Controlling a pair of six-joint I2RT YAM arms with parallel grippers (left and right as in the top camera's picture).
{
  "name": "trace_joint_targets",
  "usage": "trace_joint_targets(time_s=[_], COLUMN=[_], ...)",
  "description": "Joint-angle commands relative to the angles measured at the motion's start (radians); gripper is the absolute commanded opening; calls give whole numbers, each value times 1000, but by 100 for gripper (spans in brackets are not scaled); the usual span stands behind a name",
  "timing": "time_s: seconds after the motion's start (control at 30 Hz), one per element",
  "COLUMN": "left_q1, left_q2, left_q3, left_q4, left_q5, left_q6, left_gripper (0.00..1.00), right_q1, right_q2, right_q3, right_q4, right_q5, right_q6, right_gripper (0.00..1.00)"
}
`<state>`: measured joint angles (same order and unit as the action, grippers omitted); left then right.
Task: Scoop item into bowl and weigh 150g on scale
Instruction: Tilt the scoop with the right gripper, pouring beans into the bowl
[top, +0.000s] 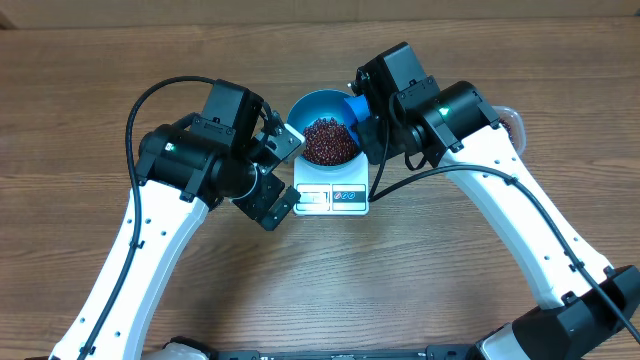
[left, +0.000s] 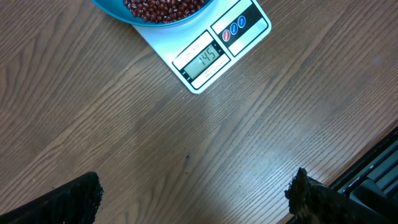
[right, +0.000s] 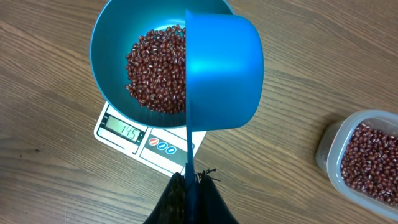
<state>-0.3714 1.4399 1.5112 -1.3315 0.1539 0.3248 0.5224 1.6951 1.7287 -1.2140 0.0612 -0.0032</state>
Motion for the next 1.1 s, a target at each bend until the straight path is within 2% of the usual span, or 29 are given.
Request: trace_joint_targets(time_s=[0.0, 1.07], left_q1=[5, 5], left_q2=[-13, -13], left_q3=[-3, -3], left_q4=[1, 1], left_q5=[15, 15], left_q6=[23, 23], left_gripper=[99, 99], right_q1=[24, 55], right_q2=[3, 3], right_q3=[22, 22], right_q4=[13, 23], right_q5=[37, 95], right_q6=[3, 15], right_gripper=[4, 4])
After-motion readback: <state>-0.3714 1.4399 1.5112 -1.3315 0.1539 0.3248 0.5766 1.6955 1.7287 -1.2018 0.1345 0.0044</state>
